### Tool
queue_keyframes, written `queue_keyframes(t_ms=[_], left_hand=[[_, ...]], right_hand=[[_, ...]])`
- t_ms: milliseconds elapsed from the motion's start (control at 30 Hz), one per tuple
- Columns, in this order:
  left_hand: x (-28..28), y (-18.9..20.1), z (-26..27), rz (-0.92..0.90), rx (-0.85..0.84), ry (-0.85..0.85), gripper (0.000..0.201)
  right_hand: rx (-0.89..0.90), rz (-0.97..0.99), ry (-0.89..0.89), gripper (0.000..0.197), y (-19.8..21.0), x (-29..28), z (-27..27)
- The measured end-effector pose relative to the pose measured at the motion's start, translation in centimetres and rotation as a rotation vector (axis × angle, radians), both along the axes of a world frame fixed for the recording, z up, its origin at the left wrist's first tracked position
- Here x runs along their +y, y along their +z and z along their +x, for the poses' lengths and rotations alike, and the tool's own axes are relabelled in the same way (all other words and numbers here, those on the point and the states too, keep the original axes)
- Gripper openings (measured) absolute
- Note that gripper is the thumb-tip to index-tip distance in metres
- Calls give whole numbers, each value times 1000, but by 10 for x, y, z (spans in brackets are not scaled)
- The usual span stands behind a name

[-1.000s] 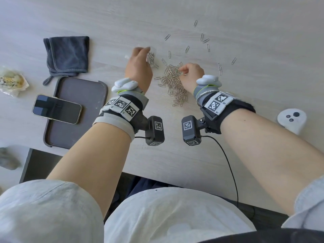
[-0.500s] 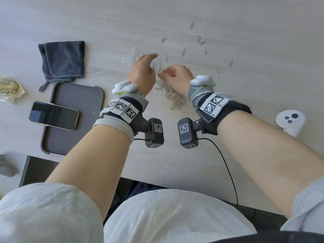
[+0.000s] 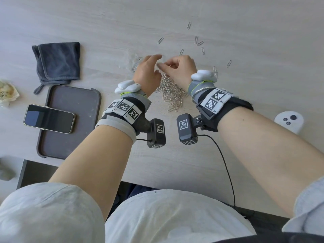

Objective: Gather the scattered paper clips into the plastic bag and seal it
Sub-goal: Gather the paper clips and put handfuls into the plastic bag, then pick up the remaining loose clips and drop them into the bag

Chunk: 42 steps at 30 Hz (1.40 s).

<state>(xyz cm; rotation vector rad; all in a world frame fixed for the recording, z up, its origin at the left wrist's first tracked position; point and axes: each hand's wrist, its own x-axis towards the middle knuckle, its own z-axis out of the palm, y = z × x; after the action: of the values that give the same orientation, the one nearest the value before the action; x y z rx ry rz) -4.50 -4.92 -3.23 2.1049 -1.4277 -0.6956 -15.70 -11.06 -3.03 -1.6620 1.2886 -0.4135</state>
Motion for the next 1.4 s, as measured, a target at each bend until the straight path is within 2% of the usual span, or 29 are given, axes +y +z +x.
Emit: queue_keyframes(t_ms=[100,133,200,300,400,467,633,867,967,1067,1133,1267,1400], left_hand=[[-9,-3,4,23,-38,81,56],[-12,-5,5,29,-39,117,58],[-18,-10,7,45,-17,183,60],[-23,-20,11,48,2,233,59],[-28,-29,19,49,12,276,57],[-31,-31,24,53,16,302,57],[-45,-36,37,56,-33,352,57],[-67,-40,51,23,-58,394,57],[-73,-43,60,18,-64,397,56],[-76,-43,67,24,-57,381,54],[-77,-43,71,26,-53,381,55],[-78,-46,73,37,-60,399,53],[-77,-50,76,14,-68,379,54]], right_hand=[[-3,-153,-123,19,-8,-5,-14],[29,-204,-155,22,-14,-9,-22],[207,-253,-199,42,-28,-21,-42],[454,-150,-303,65,-50,-38,-72],[502,-49,-386,70,-65,-48,-89],[542,-24,-378,70,-71,-51,-89],[608,-71,-245,73,-74,-53,-61],[495,-211,194,72,-77,-40,-9],[372,-246,127,68,-75,-61,-6],[388,-207,-15,66,-73,-101,-2],[435,-160,-43,65,-72,-124,6],[488,-131,81,60,-70,-141,28],[430,-181,323,56,-73,-119,52]])
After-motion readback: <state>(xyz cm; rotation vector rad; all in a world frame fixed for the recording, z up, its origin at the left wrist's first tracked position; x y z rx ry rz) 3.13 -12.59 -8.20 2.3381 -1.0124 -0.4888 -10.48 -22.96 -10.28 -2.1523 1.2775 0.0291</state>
